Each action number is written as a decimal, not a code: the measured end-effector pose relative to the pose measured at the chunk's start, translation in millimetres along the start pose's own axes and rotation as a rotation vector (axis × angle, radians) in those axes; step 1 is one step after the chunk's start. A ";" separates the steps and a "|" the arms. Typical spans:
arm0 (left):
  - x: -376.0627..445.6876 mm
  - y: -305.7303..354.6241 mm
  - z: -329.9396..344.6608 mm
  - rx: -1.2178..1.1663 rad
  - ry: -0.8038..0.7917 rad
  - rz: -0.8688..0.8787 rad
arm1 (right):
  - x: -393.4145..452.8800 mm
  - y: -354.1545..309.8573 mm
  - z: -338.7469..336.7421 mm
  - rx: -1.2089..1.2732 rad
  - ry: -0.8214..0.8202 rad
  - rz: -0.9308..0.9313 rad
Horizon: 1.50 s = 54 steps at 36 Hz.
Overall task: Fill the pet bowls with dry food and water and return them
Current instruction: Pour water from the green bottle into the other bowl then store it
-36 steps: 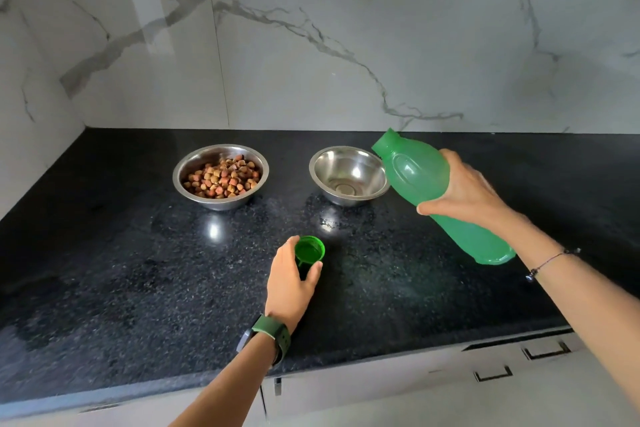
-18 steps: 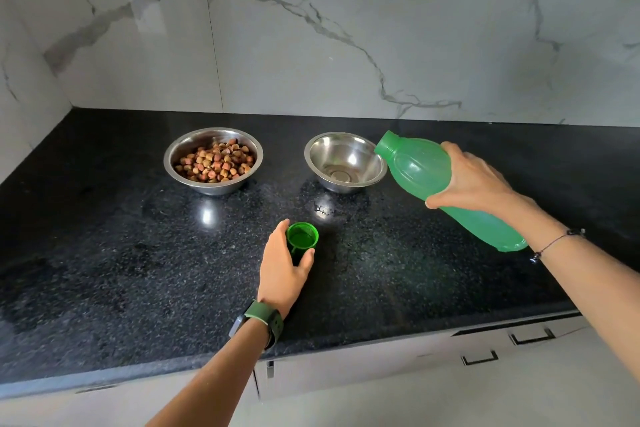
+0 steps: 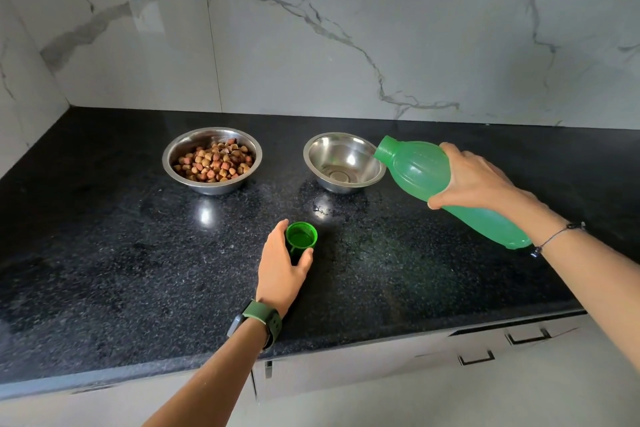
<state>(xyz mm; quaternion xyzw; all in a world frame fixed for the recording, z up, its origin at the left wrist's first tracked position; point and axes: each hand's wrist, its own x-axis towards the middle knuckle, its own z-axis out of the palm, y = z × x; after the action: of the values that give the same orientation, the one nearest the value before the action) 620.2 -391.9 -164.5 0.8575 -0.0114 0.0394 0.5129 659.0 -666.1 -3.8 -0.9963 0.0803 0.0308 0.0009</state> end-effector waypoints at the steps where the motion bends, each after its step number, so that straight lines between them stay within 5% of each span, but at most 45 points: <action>1: -0.1 -0.1 -0.1 0.001 0.001 0.000 | -0.1 0.1 -0.4 -0.004 -0.001 0.000; 54: 0.4 -2.2 -0.7 -0.018 0.004 -0.016 | 0.0 -2.0 -19.0 -0.062 -0.015 -0.019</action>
<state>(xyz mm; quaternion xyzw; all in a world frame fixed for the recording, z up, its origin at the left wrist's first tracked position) 620.7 -390.2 -166.1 0.8528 -0.0039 0.0369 0.5209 660.5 -664.2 15.2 -0.9963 0.0700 0.0407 -0.0289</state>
